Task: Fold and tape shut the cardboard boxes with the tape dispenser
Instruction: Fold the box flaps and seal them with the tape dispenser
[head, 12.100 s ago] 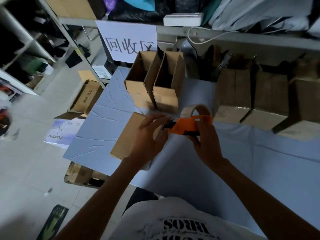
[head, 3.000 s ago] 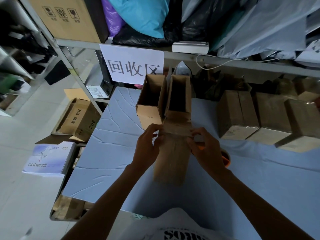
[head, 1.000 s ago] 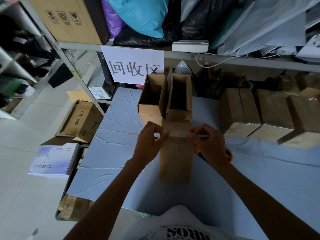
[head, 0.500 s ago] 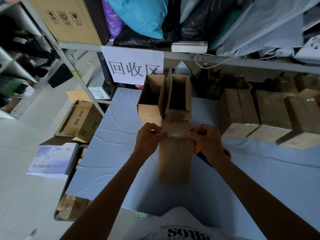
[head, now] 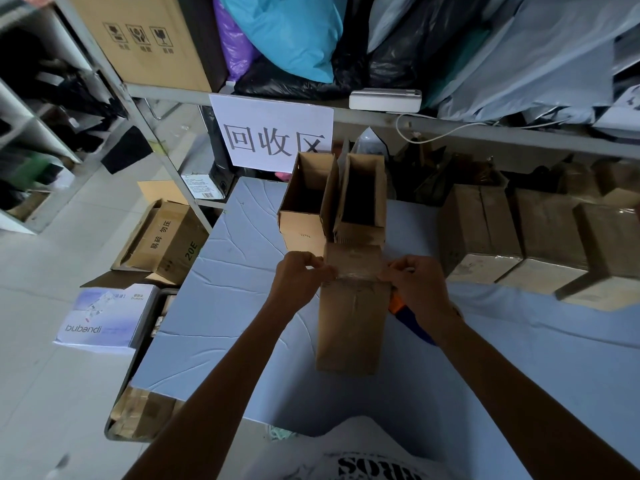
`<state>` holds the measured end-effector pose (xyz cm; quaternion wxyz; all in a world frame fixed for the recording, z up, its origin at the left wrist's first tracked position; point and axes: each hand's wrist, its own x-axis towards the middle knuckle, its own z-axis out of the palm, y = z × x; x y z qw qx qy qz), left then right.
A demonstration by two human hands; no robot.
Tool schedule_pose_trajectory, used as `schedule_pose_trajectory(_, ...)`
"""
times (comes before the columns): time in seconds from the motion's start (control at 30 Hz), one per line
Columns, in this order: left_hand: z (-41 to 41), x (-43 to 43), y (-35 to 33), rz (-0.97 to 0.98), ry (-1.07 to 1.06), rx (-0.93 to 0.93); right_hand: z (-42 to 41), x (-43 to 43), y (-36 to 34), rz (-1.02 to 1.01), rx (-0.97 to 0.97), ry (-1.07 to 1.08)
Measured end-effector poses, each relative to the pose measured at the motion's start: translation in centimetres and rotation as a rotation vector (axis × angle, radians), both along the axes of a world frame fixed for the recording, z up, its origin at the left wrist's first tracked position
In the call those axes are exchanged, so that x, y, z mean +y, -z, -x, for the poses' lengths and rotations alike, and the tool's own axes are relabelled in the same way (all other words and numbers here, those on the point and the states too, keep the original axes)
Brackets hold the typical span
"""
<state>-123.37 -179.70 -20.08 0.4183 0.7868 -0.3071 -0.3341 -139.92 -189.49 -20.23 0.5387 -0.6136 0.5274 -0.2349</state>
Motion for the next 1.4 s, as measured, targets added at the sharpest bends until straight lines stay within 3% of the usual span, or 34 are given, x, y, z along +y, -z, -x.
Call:
schedule_pose_trajectory(0.23,0.6,0.2,0.1,0.009,-0.052,0.004,0.1,0.0,-1.1,-0.131,0.024,0.011)
schedule_pose_trajectory(0.33,0.2,0.5,-0.2,0.055,-0.119,0.303,0.5,-0.3,-1.6,-0.227,-0.036,0.024)
schedule_pose_trajectory(0.4,0.3,0.4,-0.2,0.062,-0.150,0.376,0.5,-0.4,-1.6,-0.242,-0.020,0.005)
schedule_pose_trajectory(0.5,1.2,-0.3,0.2,-0.009,-0.098,0.201,-0.5,-0.1,-1.3,-0.097,0.137,-0.025)
schedule_pose_trajectory(0.63,1.8,-0.6,0.5,-0.058,-0.068,0.013,-2.2,0.9,-0.6,-0.031,0.148,-0.025)
schedule_pose_trajectory(0.9,0.4,-0.2,0.0,0.015,-0.159,0.227,-0.6,0.1,-0.9,-0.206,-0.028,0.050)
schedule_pose_trajectory(1.0,0.7,-0.1,0.1,0.054,-0.170,0.186,-0.7,-0.2,-1.0,-0.282,-0.092,0.071)
schedule_pose_trajectory(1.1,0.8,-0.4,0.3,0.028,-0.161,0.083,-1.3,-0.3,-1.0,-0.216,-0.044,0.105)
schedule_pose_trajectory(1.23,1.4,-0.8,0.5,-0.105,-0.130,-0.053,-2.5,0.8,-0.5,0.029,0.134,0.023)
schedule_pose_trajectory(1.4,1.0,-0.8,0.4,-0.031,-0.207,0.106,-2.8,0.9,-0.9,0.034,0.169,-0.041)
